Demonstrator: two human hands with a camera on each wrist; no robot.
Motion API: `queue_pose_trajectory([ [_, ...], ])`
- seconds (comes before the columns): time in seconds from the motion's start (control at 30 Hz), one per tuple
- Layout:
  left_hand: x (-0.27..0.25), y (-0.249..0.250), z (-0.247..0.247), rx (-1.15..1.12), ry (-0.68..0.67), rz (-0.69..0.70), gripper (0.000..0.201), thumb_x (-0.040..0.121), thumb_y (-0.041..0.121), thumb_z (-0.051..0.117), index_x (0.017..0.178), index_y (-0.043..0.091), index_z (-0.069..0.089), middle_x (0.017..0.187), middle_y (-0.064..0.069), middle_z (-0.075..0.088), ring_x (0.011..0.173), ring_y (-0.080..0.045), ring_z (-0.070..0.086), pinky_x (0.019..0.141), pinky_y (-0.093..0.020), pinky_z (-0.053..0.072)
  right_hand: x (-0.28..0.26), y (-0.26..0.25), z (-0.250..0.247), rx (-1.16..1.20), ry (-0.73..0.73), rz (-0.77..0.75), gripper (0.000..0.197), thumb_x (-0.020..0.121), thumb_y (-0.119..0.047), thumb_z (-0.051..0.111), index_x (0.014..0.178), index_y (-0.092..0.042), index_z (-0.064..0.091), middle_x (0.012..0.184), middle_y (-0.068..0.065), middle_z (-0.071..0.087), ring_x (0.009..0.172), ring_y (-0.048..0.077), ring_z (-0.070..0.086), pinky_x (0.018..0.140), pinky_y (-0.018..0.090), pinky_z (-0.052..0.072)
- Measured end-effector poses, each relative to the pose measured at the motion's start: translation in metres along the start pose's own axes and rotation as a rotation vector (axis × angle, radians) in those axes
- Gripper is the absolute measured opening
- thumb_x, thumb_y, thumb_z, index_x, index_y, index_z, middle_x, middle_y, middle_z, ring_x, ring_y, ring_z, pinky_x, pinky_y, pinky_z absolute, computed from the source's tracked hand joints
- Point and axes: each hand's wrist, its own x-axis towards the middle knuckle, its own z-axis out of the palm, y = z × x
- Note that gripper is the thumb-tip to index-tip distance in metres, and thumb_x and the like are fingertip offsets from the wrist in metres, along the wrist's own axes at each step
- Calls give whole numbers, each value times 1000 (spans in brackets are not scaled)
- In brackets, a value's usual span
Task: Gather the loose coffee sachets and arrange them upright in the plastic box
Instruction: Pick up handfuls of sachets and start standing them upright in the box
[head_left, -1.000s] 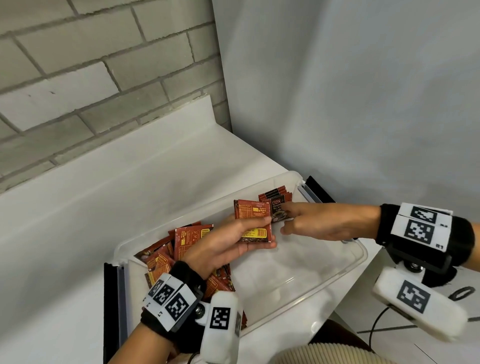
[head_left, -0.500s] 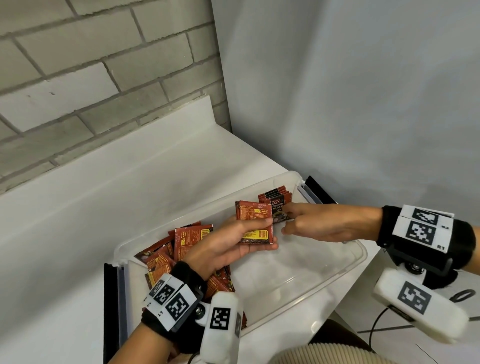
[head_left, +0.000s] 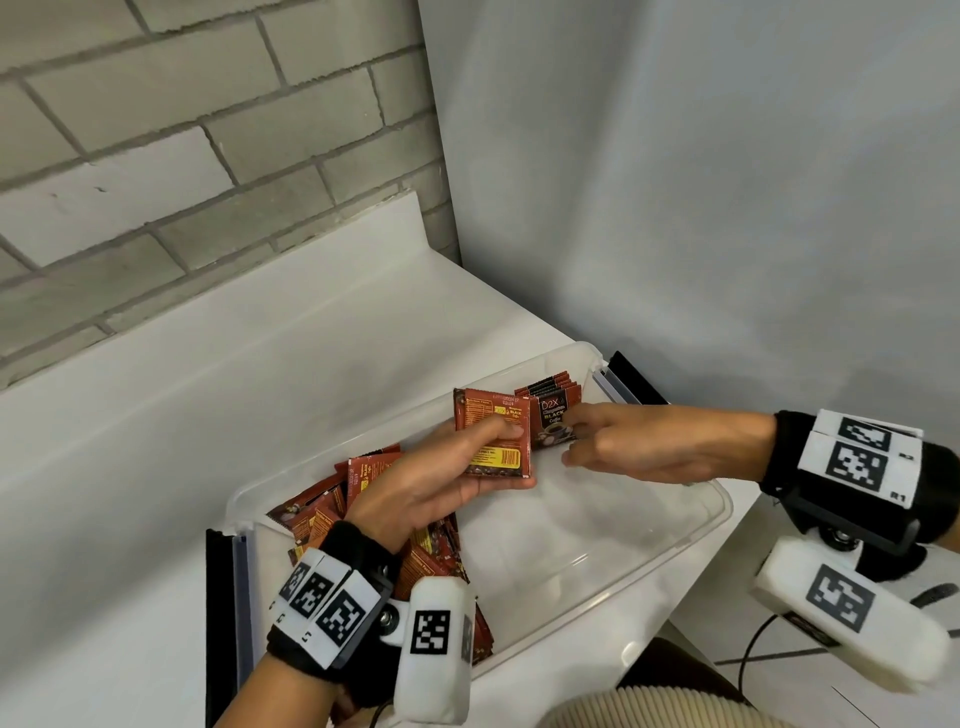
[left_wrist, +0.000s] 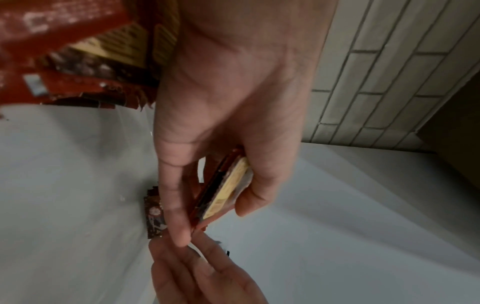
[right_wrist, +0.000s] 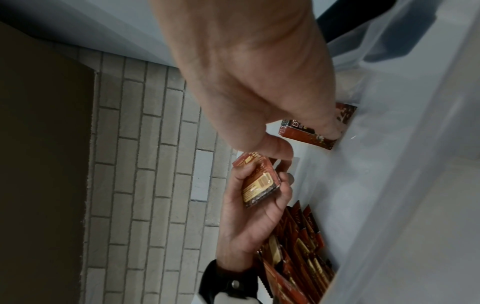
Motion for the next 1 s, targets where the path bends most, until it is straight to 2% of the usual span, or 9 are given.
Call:
queue_pose_trajectory([
  [0.07, -1, 2, 0, -7, -12, 32, 7, 91, 3, 55, 96, 3, 60, 71, -8, 65, 70, -20, 64, 71, -36, 60, -3, -2, 0, 72, 31, -40, 18, 97, -17, 52, 115, -18, 52, 128, -6, 55, 120, 7, 50, 102, 19, 42],
  [0.17, -4, 2, 2, 21, -45, 97, 12, 92, 4, 55, 102, 2, 62, 81, -11, 70, 75, -21, 69, 73, -35, 60, -6, -3, 3, 175, 73, -133, 29, 91, -29, 59, 112, -9, 60, 116, 6, 65, 105, 11, 63, 91, 19, 51],
  [0.4, -3, -3, 0, 81, -86, 177, 39, 81, 16, 71, 116, 2, 64, 108, -18, 68, 100, -29, 65, 94, -38, 51, -5, 8, 16, 240, 233, -317, 17, 83, -13, 71, 96, -4, 64, 78, 5, 65, 71, 11, 62, 64, 19, 50],
  [0.53, -5, -1, 4, 63, -113, 163, 42, 83, 34, 62, 116, 8, 64, 108, -14, 69, 97, -24, 65, 81, -32, 56, -4, 14, 17, 229, 354, -419, 12, 82, -10, 72, 91, -7, 65, 68, -1, 64, 61, 7, 55, 56, 18, 43],
  [0.63, -6, 0, 6, -24, -159, 100, 66, 75, 64, 42, 109, 15, 71, 96, -12, 68, 81, -19, 61, 74, -29, 56, -4, 15, 16, 309, 435, -526, 11, 81, -9, 72, 90, -11, 66, 69, -3, 66, 59, 9, 55, 56, 18, 43],
  [0.73, -4, 0, 4, -117, -174, 59, 82, 73, 75, 33, 104, 10, 70, 81, -12, 61, 70, -20, 59, 71, -32, 55, -5, 17, 15, 400, 476, -630, 9, 79, -6, 71, 86, -7, 66, 73, 0, 68, 63, 12, 61, 61, 19, 48],
  [0.83, -2, -2, 3, -129, -168, 43, 67, 73, 67, 58, 101, 7, 70, 80, -15, 61, 67, -22, 62, 68, -35, 56, -6, 18, 15, 413, 458, -684, 9, 75, -4, 71, 83, -4, 67, 82, 0, 73, 76, 14, 68, 71, 18, 52],
  [0.9, -2, -2, 4, -136, -177, 46, 57, 63, 46, 83, 101, 5, 70, 82, -15, 64, 67, -22, 65, 66, -35, 57, -7, 19, 16, 376, 433, -715, 13, 73, -6, 70, 86, -4, 69, 89, -1, 74, 86, 12, 70, 77, 18, 52],
  [1.0, -3, -3, 3, -139, -172, 67, 49, 67, 16, 86, 109, 0, 66, 95, -16, 71, 79, -21, 70, 67, -32, 58, -6, 21, 16, 304, 415, -750, 16, 76, -2, 66, 91, -3, 71, 95, -3, 74, 93, 9, 69, 81, 16, 51],
])
